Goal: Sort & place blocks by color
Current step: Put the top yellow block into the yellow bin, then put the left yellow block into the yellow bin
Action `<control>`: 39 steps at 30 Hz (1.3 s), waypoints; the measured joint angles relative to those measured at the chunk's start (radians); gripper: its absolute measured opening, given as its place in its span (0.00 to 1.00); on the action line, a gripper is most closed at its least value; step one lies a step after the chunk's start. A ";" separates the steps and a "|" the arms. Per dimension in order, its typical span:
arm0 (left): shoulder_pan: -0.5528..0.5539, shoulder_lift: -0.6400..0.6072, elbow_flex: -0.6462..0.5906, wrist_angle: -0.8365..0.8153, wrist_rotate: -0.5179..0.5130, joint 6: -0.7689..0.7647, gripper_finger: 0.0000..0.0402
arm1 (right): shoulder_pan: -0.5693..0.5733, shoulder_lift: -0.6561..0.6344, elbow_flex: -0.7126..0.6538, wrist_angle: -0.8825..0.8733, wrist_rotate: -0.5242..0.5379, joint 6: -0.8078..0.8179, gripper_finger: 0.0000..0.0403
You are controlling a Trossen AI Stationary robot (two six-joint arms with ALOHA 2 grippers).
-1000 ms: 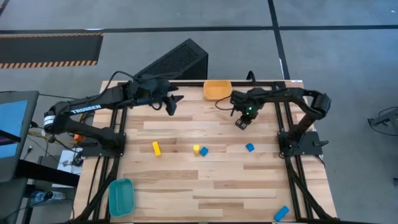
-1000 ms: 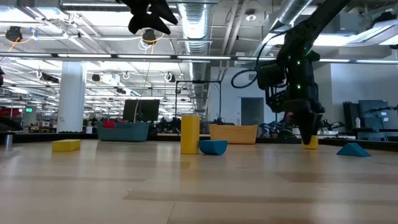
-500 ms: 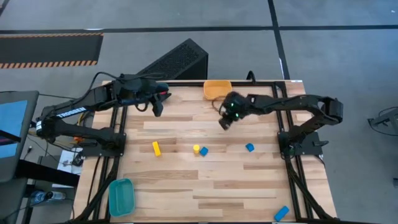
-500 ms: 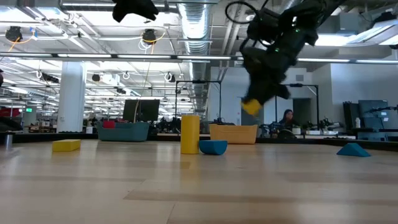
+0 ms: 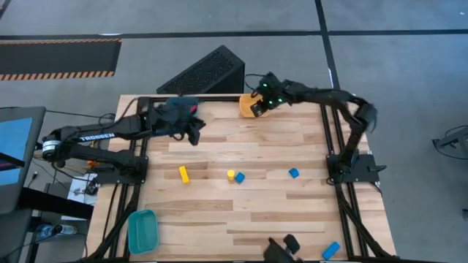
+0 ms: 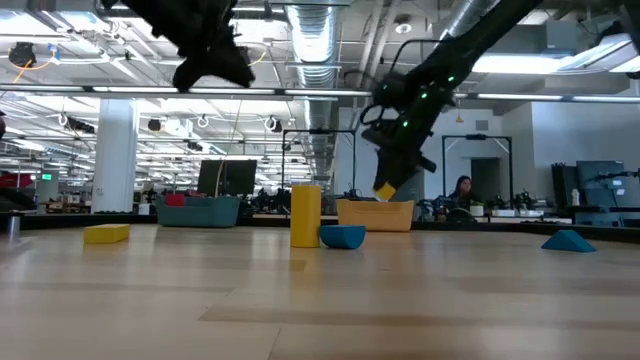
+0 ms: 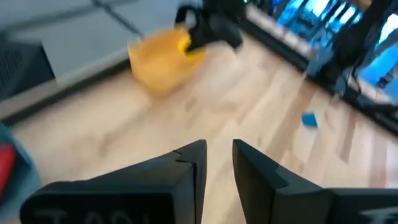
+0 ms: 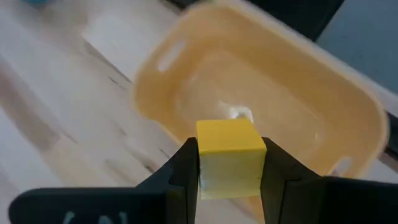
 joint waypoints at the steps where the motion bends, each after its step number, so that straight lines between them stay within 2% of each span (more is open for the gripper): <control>1: -0.014 -0.004 -0.015 -0.012 -0.004 -0.023 0.15 | -0.003 0.032 0.028 -0.033 0.000 -0.012 0.28; 5: -0.077 -0.008 -0.040 -0.054 -0.048 -0.097 0.13 | -0.003 0.115 0.103 -0.083 0.019 -0.054 0.28; 10: -0.137 -0.007 -0.040 -0.104 -0.090 -0.136 0.11 | -0.009 0.167 0.134 -0.085 0.027 -0.052 0.29; 13: -0.161 -0.007 -0.040 -0.158 -0.077 -0.158 0.11 | -0.010 0.179 0.135 -0.080 0.030 -0.030 0.40; 18: -0.210 -0.007 -0.040 -0.346 -0.036 -0.236 0.11 | 0.007 0.173 0.135 -0.092 0.062 0.010 0.63; 21: -0.248 -0.007 -0.040 -0.431 -0.032 -0.284 0.11 | 0.038 0.133 0.134 -0.093 0.100 0.046 0.69; 25: -0.295 -0.007 -0.040 -0.497 -0.024 -0.390 0.12 | 0.109 0.054 0.135 -0.076 0.136 0.088 0.70; 29: -0.329 -0.007 -0.040 -0.529 0.016 -0.471 0.19 | 0.216 -0.015 0.136 -0.021 0.133 0.135 0.70; 33: -0.382 -0.007 -0.042 -0.568 0.018 -0.480 0.31 | 0.345 -0.033 0.136 0.034 0.157 0.159 0.70; 36: -0.420 -0.007 -0.097 -0.542 0.003 -0.499 0.41 | 0.436 -0.033 0.135 0.075 0.185 0.231 0.70; 39: -0.441 -0.002 -0.187 -0.488 0.001 -0.625 0.49 | 0.518 -0.031 0.135 0.102 0.249 0.331 0.70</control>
